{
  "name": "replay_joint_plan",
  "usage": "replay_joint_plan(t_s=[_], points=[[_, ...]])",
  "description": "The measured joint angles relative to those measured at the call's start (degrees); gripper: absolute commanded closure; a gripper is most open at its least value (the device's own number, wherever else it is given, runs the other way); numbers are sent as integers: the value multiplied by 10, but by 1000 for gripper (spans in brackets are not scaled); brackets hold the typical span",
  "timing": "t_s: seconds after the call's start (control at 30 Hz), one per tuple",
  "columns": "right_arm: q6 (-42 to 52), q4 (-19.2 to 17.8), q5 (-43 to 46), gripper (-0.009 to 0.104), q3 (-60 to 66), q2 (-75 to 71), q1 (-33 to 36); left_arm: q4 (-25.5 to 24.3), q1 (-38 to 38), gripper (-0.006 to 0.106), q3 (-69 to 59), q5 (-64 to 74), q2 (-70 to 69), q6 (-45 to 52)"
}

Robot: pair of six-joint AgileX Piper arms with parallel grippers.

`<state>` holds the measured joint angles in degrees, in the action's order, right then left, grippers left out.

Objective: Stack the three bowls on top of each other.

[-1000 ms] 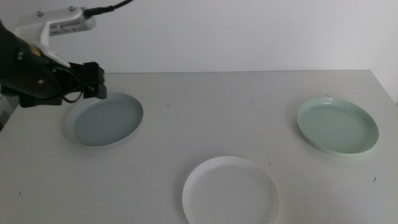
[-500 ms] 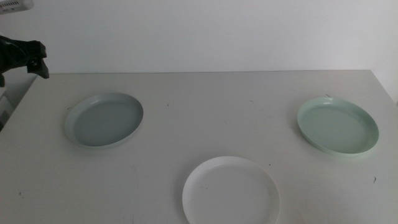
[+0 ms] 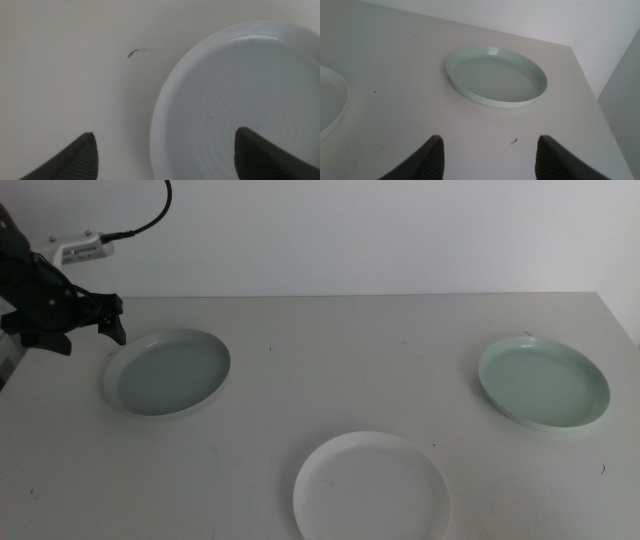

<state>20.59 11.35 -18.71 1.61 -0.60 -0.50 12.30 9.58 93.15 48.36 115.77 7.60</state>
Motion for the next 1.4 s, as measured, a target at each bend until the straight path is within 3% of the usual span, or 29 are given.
replay_joint_plan(t_s=[0.37,0.57,0.6,0.73,0.9,1.2,1.4], points=[[0,0,0,48,0,0,0,29,0,-4,4,-45,77,19],[0,0,0,48,0,0,0,39,0,5,6,-55,95,21],[0,0,0,48,0,0,0,39,0,9,6,-55,95,21],[0,0,0,48,0,0,0,32,0,47,6,-55,96,24],[0,0,0,48,0,0,0,29,0,101,6,-52,97,24],[0,0,0,48,0,0,0,31,2,100,4,-22,75,30],[0,0,0,48,0,0,0,27,6,100,-34,0,-26,20]])
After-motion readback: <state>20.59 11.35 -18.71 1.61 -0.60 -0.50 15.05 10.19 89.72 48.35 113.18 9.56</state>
